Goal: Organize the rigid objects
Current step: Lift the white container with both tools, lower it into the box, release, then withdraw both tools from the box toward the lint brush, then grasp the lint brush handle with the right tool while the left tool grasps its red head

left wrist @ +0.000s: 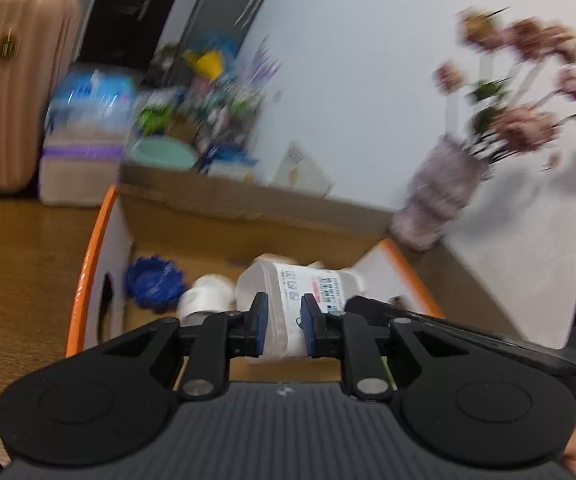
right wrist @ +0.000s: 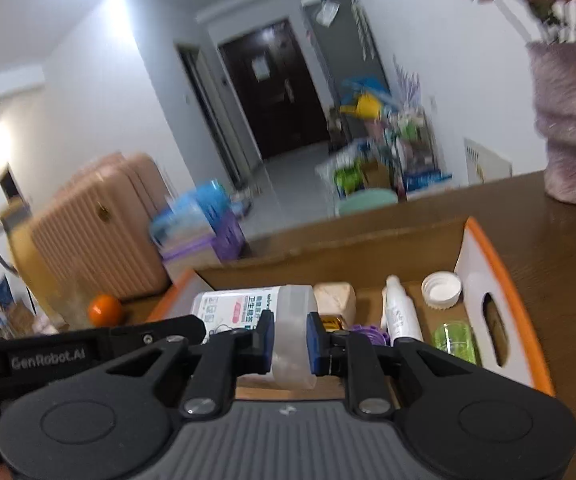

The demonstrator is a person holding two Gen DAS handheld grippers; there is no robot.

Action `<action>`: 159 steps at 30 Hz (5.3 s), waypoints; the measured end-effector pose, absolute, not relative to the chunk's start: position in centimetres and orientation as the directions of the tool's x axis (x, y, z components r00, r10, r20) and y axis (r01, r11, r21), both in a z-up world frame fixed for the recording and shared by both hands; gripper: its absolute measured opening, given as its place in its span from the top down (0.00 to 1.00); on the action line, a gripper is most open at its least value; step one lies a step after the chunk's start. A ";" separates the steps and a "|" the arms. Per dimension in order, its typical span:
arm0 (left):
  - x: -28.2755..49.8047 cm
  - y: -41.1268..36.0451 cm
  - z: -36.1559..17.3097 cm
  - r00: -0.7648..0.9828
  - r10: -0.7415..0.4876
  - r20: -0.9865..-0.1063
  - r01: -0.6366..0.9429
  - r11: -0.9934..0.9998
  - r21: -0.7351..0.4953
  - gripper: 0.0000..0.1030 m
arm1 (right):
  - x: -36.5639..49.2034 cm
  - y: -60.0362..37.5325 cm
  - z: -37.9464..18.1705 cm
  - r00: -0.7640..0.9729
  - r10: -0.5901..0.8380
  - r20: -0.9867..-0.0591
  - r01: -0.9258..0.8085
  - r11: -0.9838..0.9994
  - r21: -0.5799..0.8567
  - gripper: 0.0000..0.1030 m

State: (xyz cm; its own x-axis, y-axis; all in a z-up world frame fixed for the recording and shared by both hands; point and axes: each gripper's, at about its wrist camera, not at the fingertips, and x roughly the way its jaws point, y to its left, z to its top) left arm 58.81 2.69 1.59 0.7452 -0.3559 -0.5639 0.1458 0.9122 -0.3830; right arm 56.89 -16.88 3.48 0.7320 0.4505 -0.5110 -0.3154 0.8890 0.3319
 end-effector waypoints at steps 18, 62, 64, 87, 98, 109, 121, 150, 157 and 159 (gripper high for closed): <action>58.1 3.7 3.2 0.747 -0.183 -0.639 -0.015 0.957 -0.291 0.57 | 58.7 -15.8 3.6 0.697 0.362 -0.619 -0.291 0.932 0.217 0.82; 11.5 6.5 1.6 0.986 -0.089 -0.141 0.092 0.996 0.013 0.00 | 11.8 -23.2 2.4 0.970 0.224 -0.100 -0.221 0.975 0.038 0.07; 11.7 6.3 1.4 0.984 -0.105 -0.141 0.111 0.993 0.032 0.00 | 11.4 -23.2 1.6 0.962 0.235 -0.141 -0.230 0.972 0.053 0.07; 27.0 7.1 0.3 0.949 -0.082 -0.305 0.099 0.994 0.043 0.00 | 27.2 -14.7 -3.3 0.798 0.262 -0.543 -0.358 0.930 -0.077 0.61; 37.8 6.7 -3.8 0.813 -0.177 -0.554 0.104 0.981 -0.162 0.37 | 34.8 -21.8 -1.3 0.810 0.280 -0.515 -0.252 0.960 0.126 0.60; 37.2 8.1 -3.0 0.862 0.107 -0.495 -0.137 0.990 -0.025 0.23 | 44.2 -19.4 -1.5 0.743 0.322 -0.587 -0.310 0.943 0.124 0.60; 35.7 7.2 -3.8 0.814 -0.076 -0.577 -0.049 0.979 -0.197 0.27 | 46.3 -19.4 -2.6 0.671 0.370 -0.643 -0.344 0.923 0.172 0.77; 35.1 7.2 -3.1 0.802 -0.109 -0.587 -0.046 0.969 -0.243 0.49 | 42.4 -20.5 -2.3 0.661 0.404 -0.633 -0.372 0.908 0.192 0.87; 35.3 7.5 -3.3 0.810 -0.110 -0.576 -0.059 0.962 -0.268 0.53 | 41.5 -21.7 -2.6 0.657 0.418 -0.627 -0.325 0.908 0.265 0.88; 34.8 7.2 -3.1 0.817 -0.095 -0.569 -0.069 0.963 -0.259 0.54 | 41.7 -22.1 -2.7 0.648 0.439 -0.622 -0.309 0.898 0.312 0.88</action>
